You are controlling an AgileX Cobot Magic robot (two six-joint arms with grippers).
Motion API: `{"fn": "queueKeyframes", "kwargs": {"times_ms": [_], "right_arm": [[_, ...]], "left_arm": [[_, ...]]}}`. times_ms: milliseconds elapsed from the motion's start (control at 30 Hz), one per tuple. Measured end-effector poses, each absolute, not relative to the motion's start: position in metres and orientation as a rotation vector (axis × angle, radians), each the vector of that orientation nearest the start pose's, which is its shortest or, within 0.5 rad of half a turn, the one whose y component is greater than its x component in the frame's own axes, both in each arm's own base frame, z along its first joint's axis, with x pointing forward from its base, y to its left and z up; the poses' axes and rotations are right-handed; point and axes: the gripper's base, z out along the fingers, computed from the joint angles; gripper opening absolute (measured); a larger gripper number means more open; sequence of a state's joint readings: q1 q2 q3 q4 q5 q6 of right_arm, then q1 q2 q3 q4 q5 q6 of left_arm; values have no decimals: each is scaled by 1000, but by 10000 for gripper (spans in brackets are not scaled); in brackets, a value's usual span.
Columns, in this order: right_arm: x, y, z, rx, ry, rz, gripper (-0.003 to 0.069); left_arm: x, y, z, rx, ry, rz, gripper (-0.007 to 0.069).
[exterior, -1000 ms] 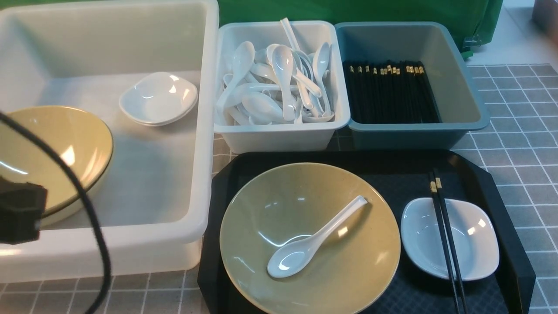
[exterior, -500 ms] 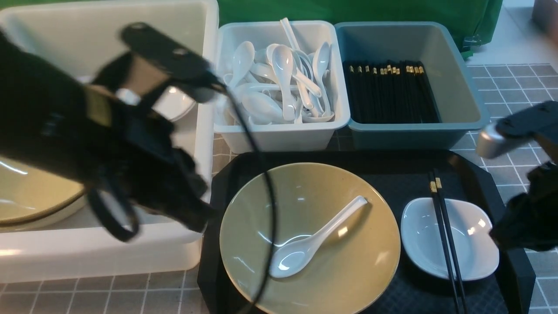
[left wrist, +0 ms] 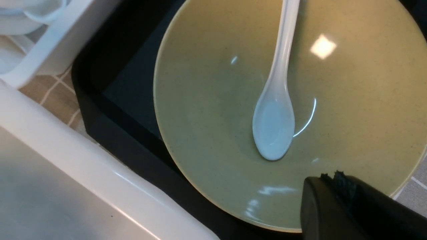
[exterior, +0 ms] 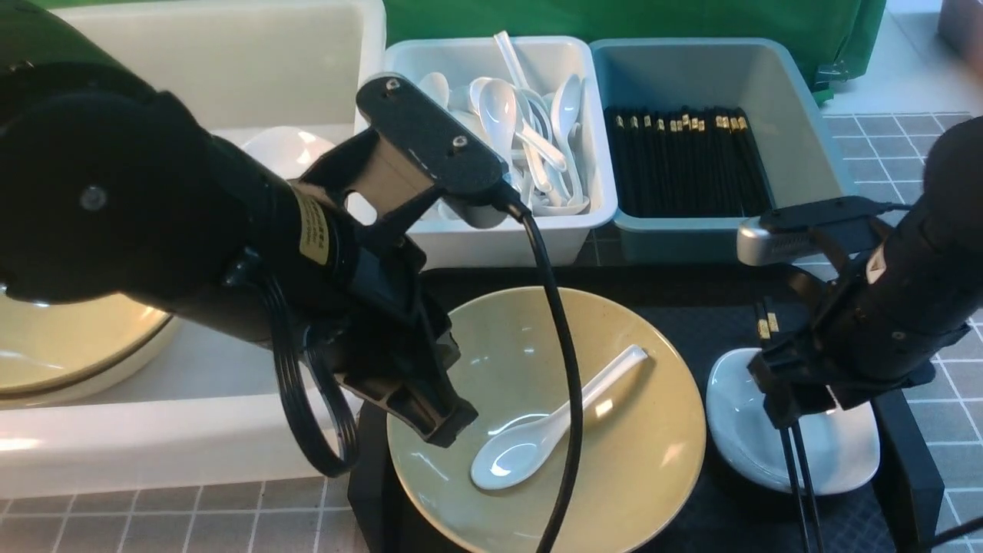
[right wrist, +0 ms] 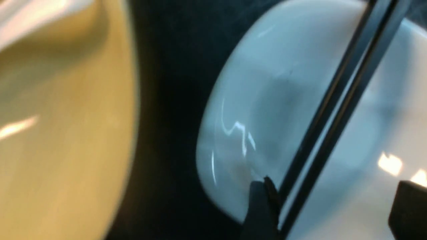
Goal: On grey table put chopsticks spoon bowls plates into blue grey white boxes.
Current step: 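Move the grippers toward the tableware on the black tray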
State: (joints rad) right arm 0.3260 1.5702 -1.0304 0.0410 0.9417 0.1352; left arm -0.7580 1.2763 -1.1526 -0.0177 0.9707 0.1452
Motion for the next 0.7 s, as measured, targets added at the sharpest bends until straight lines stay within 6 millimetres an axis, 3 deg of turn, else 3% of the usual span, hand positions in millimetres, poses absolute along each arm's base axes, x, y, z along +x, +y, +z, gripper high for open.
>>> {"fn": "queueKeyframes", "kwargs": {"times_ms": [367,567,700], "right_arm": [[288,101,198,-174,3015,99,503],[291,102,192,-165,3019,98,413],[291,102,191,-155,3020,98,281]], "left_arm": [[187,-178,343,1109,2296,-255,-11],[189,-177,342,1112,2293,-229,-11],[189,-177,342,1114,2291,-226,-11]]}}
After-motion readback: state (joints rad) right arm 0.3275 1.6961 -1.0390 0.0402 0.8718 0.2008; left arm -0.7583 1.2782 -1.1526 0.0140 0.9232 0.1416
